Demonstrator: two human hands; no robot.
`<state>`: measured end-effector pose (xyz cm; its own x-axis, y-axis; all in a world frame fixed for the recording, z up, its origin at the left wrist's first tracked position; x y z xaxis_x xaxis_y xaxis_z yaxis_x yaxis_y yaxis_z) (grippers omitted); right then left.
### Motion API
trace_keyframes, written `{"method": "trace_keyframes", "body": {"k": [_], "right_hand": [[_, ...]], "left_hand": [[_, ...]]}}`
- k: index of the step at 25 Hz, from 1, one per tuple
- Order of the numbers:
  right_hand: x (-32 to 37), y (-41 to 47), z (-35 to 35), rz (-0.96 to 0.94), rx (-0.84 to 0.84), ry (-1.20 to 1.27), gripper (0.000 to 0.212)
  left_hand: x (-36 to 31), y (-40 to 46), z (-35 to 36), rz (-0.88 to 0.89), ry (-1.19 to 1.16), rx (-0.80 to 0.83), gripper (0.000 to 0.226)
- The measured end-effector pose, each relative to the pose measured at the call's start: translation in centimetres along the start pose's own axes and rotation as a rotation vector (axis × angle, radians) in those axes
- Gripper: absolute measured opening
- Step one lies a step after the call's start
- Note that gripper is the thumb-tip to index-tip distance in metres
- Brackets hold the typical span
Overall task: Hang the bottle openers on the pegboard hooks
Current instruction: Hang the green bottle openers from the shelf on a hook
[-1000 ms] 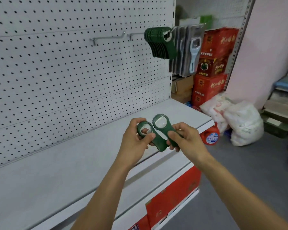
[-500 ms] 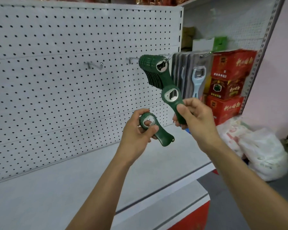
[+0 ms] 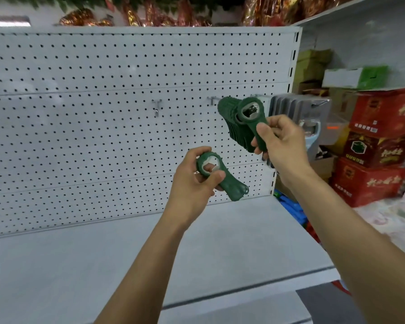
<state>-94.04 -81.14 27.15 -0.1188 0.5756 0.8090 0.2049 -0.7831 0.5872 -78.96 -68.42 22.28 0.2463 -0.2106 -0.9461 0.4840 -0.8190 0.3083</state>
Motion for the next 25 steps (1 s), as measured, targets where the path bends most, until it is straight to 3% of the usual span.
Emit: {"method": "trace_keyframes", "body": {"k": [11, 14, 17, 20, 22, 25], "right_hand": [[-2.5, 1.2, 1.3, 0.092, 0.089, -0.031, 0.01], [-4.3, -0.9, 1.4, 0.296, 0.088, 0.028, 0.021], [-5.1, -4.8, 2.3, 0.429, 0.245, 0.016, 0.04], [-3.5, -6.8, 3.1, 0.276, 0.398, 0.023, 0.03], [-2.8, -6.4, 2.5, 0.174, 0.364, 0.028, 0.012], [-1.5, -4.9, 1.3, 0.059, 0.233, 0.12, 0.01]], "left_hand": [[-0.5, 0.2, 0.4, 0.0, 0.025, -0.081, 0.041], [-0.6, 0.2, 0.8, 0.006, 0.009, -0.083, 0.042], [-0.8, 0.2, 1.1, 0.029, -0.004, -0.109, 0.042], [-0.9, 0.2, 1.1, 0.058, 0.004, -0.165, 0.043], [-0.9, 0.0, 1.3, 0.074, 0.026, -0.169, 0.047], [-0.1, -0.6, 2.2, 0.076, 0.185, -0.105, 0.058]]}}
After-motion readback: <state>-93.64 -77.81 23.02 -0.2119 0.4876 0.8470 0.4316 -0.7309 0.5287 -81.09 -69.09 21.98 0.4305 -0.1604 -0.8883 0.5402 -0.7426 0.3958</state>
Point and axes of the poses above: each hand's wrist, its own y-axis towards the middle knuckle, its own z-axis out of the palm, x = y × z, the point moved 8 cm from there along y, towards the middle knuckle, and after that the axes turned 5 degrees about -z, right-handed, at the moved point
